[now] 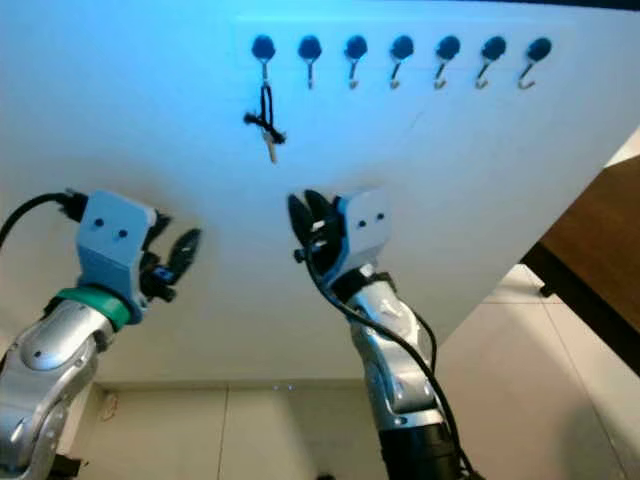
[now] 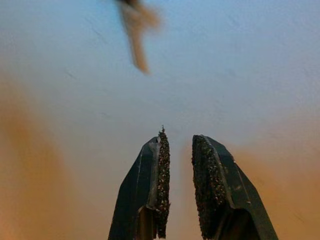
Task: Hang keys on a hook
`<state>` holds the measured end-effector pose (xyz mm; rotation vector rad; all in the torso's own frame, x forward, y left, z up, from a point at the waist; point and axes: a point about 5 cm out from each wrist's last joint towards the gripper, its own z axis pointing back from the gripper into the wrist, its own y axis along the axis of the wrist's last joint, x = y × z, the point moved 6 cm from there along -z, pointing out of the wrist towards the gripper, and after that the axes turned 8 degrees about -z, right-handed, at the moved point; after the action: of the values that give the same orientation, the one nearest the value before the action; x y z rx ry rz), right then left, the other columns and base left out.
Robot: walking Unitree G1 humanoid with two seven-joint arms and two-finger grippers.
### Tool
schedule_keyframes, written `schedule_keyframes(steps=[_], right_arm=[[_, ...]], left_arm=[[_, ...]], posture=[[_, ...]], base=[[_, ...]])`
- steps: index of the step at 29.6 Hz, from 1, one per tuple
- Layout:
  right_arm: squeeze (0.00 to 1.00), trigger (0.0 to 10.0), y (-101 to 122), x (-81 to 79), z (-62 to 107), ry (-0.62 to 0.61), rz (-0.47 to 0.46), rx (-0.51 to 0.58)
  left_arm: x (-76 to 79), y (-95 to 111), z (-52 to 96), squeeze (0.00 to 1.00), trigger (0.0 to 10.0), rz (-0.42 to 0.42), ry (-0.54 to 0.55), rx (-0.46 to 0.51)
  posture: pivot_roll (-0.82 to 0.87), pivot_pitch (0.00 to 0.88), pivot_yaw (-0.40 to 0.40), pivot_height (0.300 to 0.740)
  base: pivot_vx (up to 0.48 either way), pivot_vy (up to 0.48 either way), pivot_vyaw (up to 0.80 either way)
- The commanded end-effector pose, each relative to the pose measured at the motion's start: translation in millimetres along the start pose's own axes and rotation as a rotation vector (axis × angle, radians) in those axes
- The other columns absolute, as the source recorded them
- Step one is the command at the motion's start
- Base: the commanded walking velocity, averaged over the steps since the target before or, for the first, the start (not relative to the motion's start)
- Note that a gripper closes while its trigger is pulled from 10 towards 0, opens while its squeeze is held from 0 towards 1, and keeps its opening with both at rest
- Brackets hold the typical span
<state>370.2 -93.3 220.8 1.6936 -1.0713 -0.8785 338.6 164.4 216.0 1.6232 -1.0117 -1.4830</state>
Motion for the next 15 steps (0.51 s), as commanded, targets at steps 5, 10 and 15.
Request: schedule_keyframes(steps=[5, 10, 15], right_arm=[[0.00, 10.0, 0, 11.9, 14.4, -0.086, 0.024, 0.007], [0.00, 10.0, -1, 6.8, 21.6, -0.064, 0.040, -0.014], [0.00, 10.0, -2, 7.6, 18.2, -0.064, 0.058, -0.014]], left_arm=[[-19.7, -15, 3.1, 0.00, 10.0, -0.031, 0.125, -0.050], [-19.6, -21, 5.1, 0.00, 10.0, -0.017, 0.111, -0.067], [-17.4, -25, 6.2, 0.00, 10.0, 0.019, 0.104, -0.073]], posture=[[-0.04, 0.105, 0.088, 0.740], [-0.04, 0.108, 0.086, 0.740], [-0.03, 0.106, 0.073, 0.740]], base=[[0.000, 0.000, 0.00], [-0.156, 0.000, 0.00], [-0.313, 0.000, 0.00]])
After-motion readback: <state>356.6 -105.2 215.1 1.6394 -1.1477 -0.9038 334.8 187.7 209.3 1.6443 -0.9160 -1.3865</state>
